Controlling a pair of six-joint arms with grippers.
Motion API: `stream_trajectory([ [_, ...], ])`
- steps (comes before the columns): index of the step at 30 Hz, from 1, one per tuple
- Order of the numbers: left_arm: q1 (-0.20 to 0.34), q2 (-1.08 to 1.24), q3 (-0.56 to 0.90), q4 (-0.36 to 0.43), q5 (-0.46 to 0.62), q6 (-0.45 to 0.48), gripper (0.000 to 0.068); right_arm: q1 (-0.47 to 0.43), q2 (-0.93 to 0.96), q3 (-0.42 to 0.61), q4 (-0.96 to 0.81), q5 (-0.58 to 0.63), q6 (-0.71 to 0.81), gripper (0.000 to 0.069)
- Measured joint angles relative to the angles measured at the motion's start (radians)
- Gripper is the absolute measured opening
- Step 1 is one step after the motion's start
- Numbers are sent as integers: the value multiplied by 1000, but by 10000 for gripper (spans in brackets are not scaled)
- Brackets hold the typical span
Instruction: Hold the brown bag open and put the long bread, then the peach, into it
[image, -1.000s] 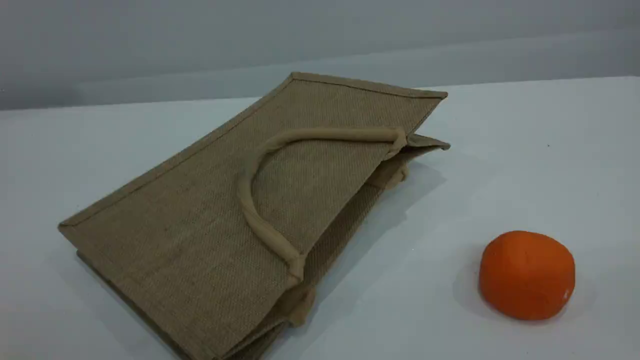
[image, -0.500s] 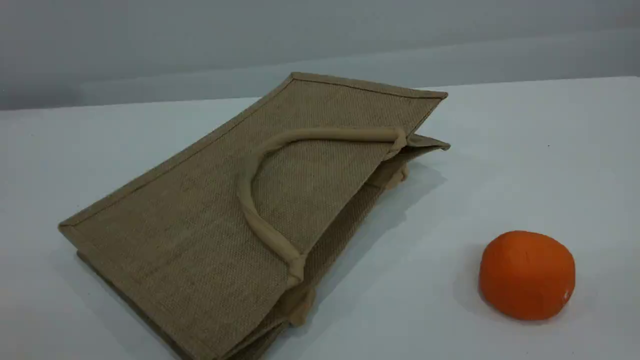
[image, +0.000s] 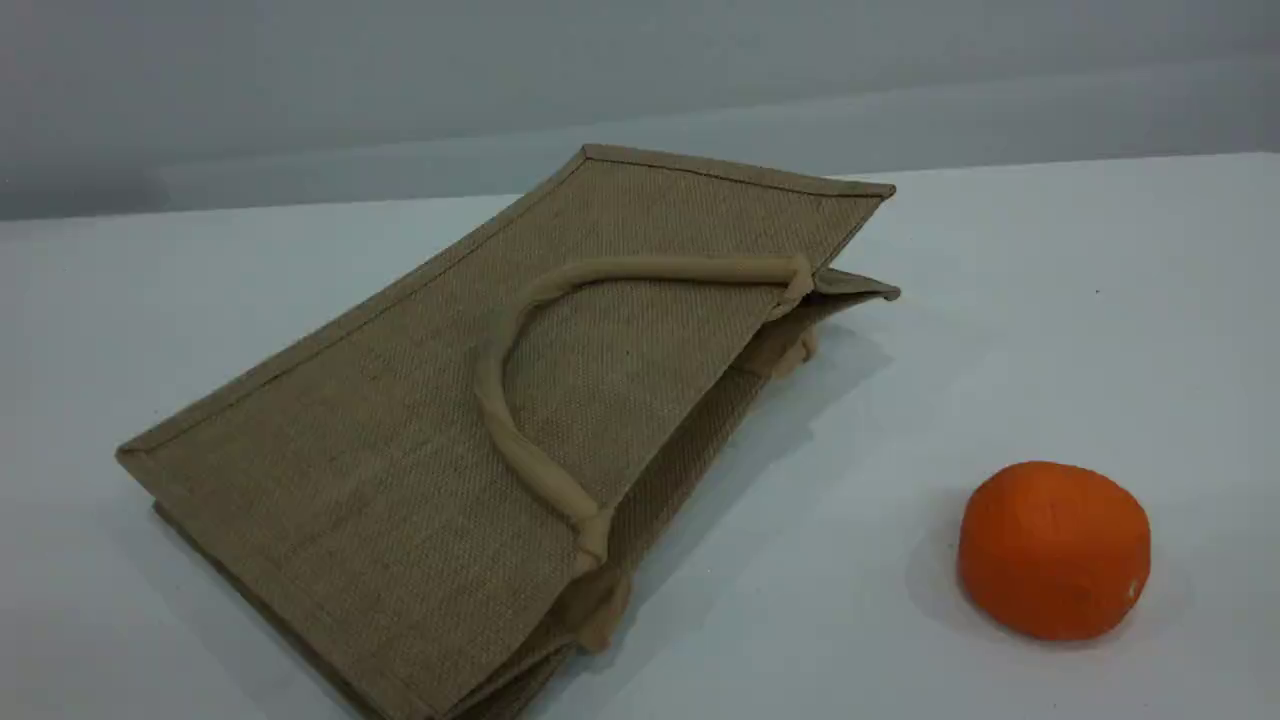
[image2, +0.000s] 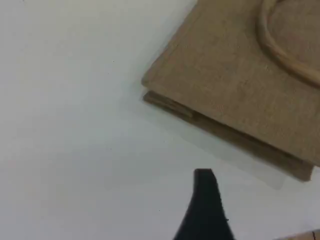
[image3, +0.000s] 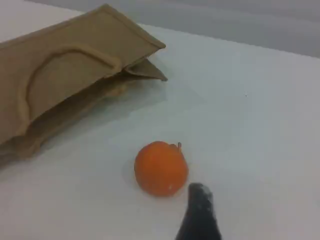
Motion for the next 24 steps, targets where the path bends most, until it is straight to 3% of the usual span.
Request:
stream_trajectory([
  [14, 8, -29, 0, 0, 1, 1, 493, 0, 0, 0, 0, 0, -1, 391],
  [21, 137, -117, 0, 0, 1, 1, 493, 1, 0, 0, 0, 0, -1, 354],
  [24, 163, -138, 0, 1, 1, 1, 493, 26, 0, 0, 0, 0, -1, 337],
])
